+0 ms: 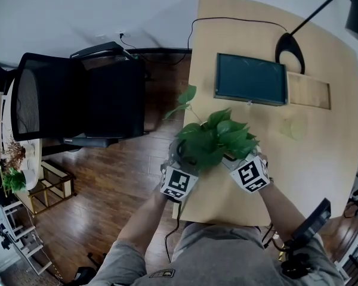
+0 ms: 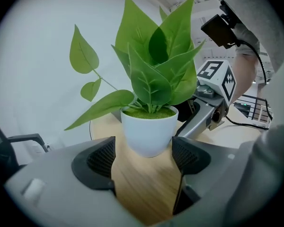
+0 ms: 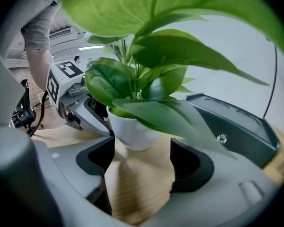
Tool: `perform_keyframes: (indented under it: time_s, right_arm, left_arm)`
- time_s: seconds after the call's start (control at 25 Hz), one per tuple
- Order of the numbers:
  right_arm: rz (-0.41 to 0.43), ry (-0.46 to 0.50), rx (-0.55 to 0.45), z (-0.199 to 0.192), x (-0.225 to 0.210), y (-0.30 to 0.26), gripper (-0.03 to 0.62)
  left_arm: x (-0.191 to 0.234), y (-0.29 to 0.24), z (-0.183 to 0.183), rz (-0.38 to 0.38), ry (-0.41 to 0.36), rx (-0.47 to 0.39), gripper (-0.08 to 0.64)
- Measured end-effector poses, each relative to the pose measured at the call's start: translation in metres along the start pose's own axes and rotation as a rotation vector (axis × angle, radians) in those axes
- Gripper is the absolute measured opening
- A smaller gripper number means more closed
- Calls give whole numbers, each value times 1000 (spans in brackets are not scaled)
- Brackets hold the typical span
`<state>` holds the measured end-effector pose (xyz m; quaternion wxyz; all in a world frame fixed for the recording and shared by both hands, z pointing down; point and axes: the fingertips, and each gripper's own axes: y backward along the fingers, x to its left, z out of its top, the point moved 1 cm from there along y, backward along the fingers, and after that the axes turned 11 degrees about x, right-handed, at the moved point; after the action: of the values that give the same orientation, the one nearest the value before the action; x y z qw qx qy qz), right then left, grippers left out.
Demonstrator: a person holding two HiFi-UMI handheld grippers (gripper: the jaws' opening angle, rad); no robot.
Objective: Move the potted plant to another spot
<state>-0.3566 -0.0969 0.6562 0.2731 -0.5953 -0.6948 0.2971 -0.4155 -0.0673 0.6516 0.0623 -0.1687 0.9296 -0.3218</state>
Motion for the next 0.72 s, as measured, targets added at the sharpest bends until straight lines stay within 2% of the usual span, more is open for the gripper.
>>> perform_keyframes:
  time_s: [0.12, 0.24, 0.32, 0.36, 0.72]
  right_arm:
    - [-12, 34, 1, 2, -2, -4, 374]
    - [-21, 75, 3, 3, 0, -6, 368]
    - [-37, 107, 11, 4, 0, -6, 308]
    - [-48, 115, 13, 4, -1, -7, 299]
    - [-72, 110, 28, 1, 2, -3, 296]
  left_arm:
    - [3, -3, 1, -27, -40, 5, 370]
    - [1, -6, 5, -49, -120, 8, 353]
    - [1, -9, 9, -56, -162, 11, 328]
    - [1, -10, 10, -58, -172, 12, 328]
    - [-4, -9, 10, -71, -164, 10, 325]
